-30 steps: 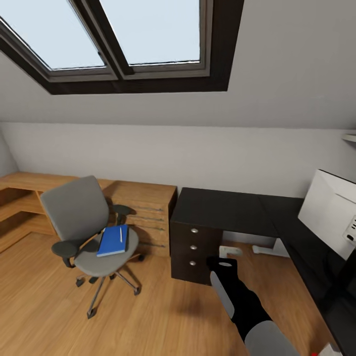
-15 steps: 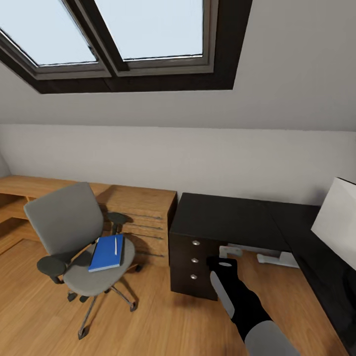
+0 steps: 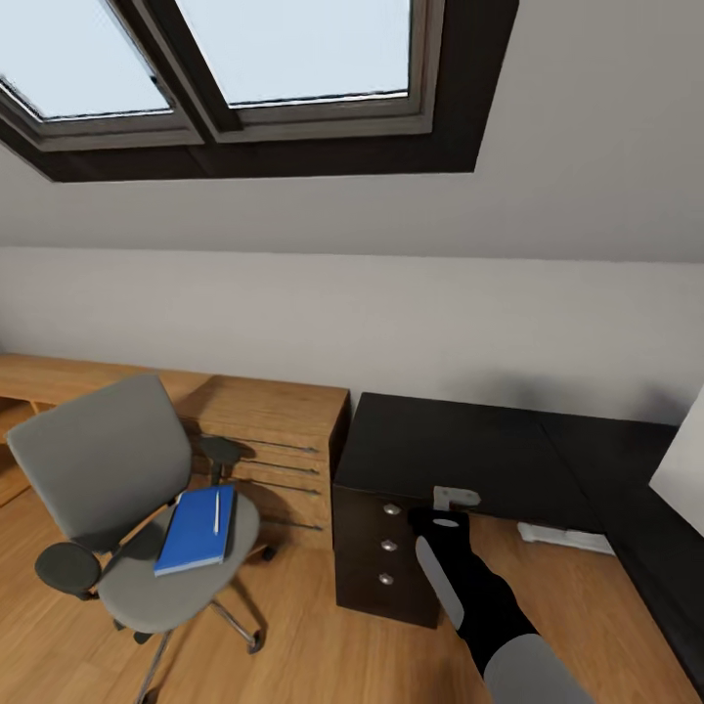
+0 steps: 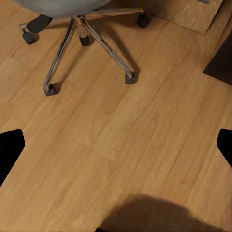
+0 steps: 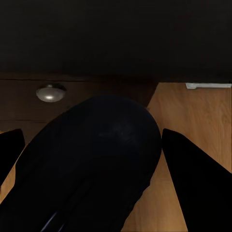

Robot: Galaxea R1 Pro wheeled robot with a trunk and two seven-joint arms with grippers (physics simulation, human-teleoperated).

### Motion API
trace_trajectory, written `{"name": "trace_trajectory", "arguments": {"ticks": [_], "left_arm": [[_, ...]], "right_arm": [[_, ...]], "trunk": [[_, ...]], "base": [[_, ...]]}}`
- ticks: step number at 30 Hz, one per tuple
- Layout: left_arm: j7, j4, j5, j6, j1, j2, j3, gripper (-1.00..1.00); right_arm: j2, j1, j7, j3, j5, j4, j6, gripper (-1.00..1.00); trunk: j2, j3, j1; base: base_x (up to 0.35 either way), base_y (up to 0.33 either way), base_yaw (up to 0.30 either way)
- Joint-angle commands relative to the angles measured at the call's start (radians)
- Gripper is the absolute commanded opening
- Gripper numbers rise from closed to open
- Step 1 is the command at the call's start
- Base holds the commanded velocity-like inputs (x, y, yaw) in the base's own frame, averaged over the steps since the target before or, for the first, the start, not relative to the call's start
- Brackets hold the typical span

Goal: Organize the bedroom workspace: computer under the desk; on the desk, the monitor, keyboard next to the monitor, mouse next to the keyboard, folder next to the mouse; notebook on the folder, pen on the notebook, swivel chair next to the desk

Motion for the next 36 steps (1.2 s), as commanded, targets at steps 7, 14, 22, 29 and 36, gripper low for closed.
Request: {"name": "trace_trajectory", "arguments": {"ticks": [7,14,22,29,36], "left_arm": [[0.002,-0.026,-0.032,-0.098,0.000,0.002,-0.004,1.00],[0.006,-0.441,-0.031,0.271,0.000,0.003,-0.027,1.00],[0.006,-0.704,-0.031,0.450,0.000,-0.071,-0.029,1.00],[0.005,-0.695,-0.032,0.453,0.000,-0.012,0.011,1.00],[0.006,-0.692,-0.031,0.453,0.000,0.012,0.032,1.00]], "right_arm": [[0.000,0.002,-0.008,0.005,-0.009,-0.001,0.002,-1.00],[0.000,0.002,-0.001,0.005,-0.011,0.000,0.001,-1.00],[-0.005,0.002,0.022,0.002,-0.011,0.000,0.001,-1.00],[-0.059,0.002,0.284,0.000,-0.017,0.004,0.001,-1.00],[-0.073,0.002,0.406,0.000,-0.014,0.010,0.002,-1.00]], "trunk": [[-0.001,-0.001,0.001],[-0.001,-0.001,0.001],[-0.001,-0.001,0.001],[-0.001,-0.001,0.001],[-0.001,-0.001,0.001]], "base": [[0.325,0.000,0.150],[0.325,0.000,0.014],[0.325,0.000,0.000],[0.325,0.014,0.000],[0.239,0.128,0.000]]}}
